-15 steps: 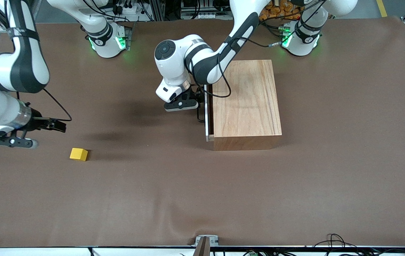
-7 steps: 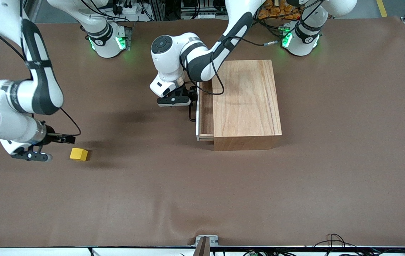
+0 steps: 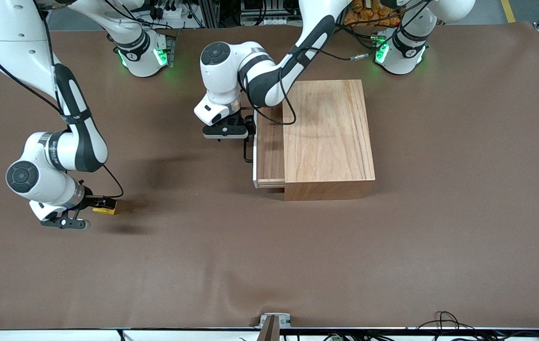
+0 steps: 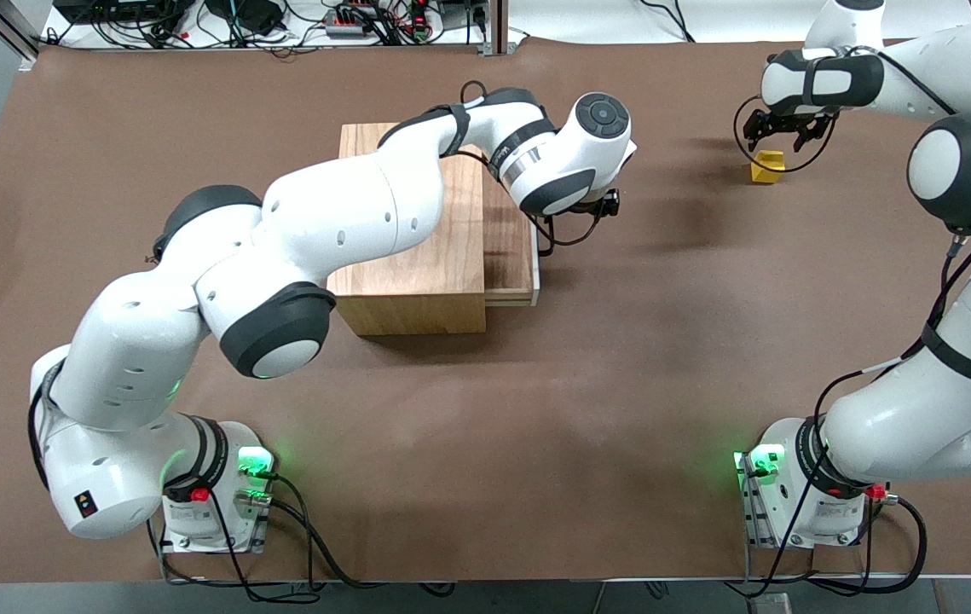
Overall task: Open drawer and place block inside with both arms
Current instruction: 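Pull the drawer open with the left gripper while the right gripper reaches the cube, then grasp the yellow cube with the right gripper and lift it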
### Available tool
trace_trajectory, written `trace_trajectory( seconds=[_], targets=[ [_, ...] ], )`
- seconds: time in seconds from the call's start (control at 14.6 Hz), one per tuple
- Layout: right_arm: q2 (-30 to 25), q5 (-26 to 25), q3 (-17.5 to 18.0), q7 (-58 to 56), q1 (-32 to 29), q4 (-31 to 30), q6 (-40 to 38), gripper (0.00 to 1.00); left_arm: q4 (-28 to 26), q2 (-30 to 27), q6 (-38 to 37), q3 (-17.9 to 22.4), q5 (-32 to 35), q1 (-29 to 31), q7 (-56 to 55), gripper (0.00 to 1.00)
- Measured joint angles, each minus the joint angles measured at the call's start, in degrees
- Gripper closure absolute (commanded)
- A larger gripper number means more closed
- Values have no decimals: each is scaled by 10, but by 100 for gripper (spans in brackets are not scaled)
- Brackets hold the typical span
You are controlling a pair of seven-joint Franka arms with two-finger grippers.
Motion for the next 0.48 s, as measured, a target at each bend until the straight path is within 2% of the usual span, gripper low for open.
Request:
trace_trajectory(
  seconds=[0.21, 0.27, 0.34, 0.41, 0.48],
  targets=[
    [25, 0, -1, 0, -1, 0, 13, 0, 0, 0, 11, -1, 0, -1, -4, 0],
    [30, 0, -1, 0, -2, 0, 16, 8, 0, 0, 18, -1, 0, -1, -4, 0],
    [34, 0, -1, 0, -2, 0, 19, 38, 0, 0, 25, -3, 0, -1, -4, 0],
    [37, 0, -1, 0, -3, 0, 22, 64, 0, 1, 29, -3, 0, -1, -4, 0],
    [40, 0, -1, 1, -3, 0, 23, 80, 0, 1, 33, -4, 0, -2, -4, 0]
  ],
)
